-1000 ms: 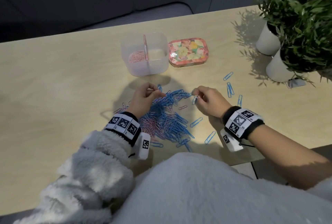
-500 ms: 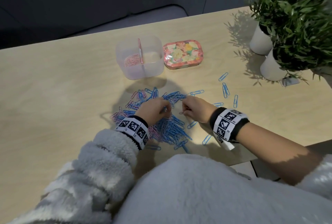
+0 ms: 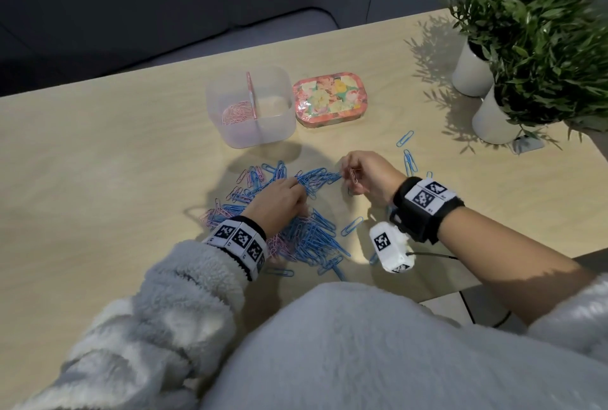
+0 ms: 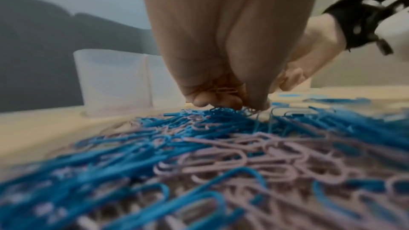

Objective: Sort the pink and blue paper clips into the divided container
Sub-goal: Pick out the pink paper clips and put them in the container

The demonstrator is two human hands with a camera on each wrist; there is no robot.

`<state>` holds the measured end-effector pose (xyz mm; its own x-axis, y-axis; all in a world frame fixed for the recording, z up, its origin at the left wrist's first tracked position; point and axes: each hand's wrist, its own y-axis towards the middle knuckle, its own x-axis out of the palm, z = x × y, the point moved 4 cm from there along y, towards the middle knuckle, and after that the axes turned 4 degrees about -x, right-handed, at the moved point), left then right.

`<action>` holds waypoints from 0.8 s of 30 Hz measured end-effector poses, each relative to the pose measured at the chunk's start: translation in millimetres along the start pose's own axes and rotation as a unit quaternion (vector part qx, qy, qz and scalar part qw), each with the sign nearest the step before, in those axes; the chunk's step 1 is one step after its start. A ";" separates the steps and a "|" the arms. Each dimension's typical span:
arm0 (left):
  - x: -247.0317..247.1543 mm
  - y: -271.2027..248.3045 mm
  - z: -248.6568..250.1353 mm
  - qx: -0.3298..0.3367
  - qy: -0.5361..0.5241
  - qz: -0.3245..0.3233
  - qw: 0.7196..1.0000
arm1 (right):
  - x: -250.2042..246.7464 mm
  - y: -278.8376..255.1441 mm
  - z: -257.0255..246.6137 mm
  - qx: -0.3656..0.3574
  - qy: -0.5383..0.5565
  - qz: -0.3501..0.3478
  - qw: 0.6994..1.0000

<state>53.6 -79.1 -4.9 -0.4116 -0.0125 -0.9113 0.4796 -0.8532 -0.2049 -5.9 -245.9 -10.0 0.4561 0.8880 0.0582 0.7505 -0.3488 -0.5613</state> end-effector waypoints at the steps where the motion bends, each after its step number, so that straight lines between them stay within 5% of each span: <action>1: -3.8 -2.7 -1.5 -0.028 -0.070 0.009 0.997 | 1.7 2.5 -3.9 0.004 -0.008 0.001 1.000; 5: -12.2 -9.0 -14.6 -0.138 -0.330 0.027 0.934 | 15.2 8.6 -19.9 -0.141 -0.239 -0.043 0.960; 10: -12.0 -5.1 -34.7 -0.232 -0.552 0.020 0.801 | 23.6 6.9 -16.4 -0.204 -0.591 -0.050 0.779; 12: -13.4 -3.9 -36.3 -0.278 -0.614 0.009 0.739 | 17.2 8.6 -14.9 -0.200 -0.600 -0.033 0.774; 14: -14.5 -3.8 -37.3 -0.306 -0.634 0.006 0.711 | 5.8 11.4 -14.8 -0.181 -0.556 -0.009 0.811; 18: -12.7 -4.1 -39.8 -0.273 -0.535 0.011 0.799 | -20.5 13.6 -19.7 -0.151 -0.465 0.064 0.870; 21: -14.7 -1.4 -36.0 -0.227 -0.403 0.035 0.886 | -23.3 11.1 -21.0 -0.160 -0.496 0.096 0.848; 24: -14.7 2.9 -26.4 -0.198 -0.263 0.033 0.944 | -6.1 4.1 -21.2 -0.186 -0.525 0.056 0.829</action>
<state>81.5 -67.6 -1.6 -0.6478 -0.4047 -0.6454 0.7272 -0.5808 -0.3657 4.5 -259.1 4.8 0.0134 0.5472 -0.8369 0.9162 -0.3420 -0.2089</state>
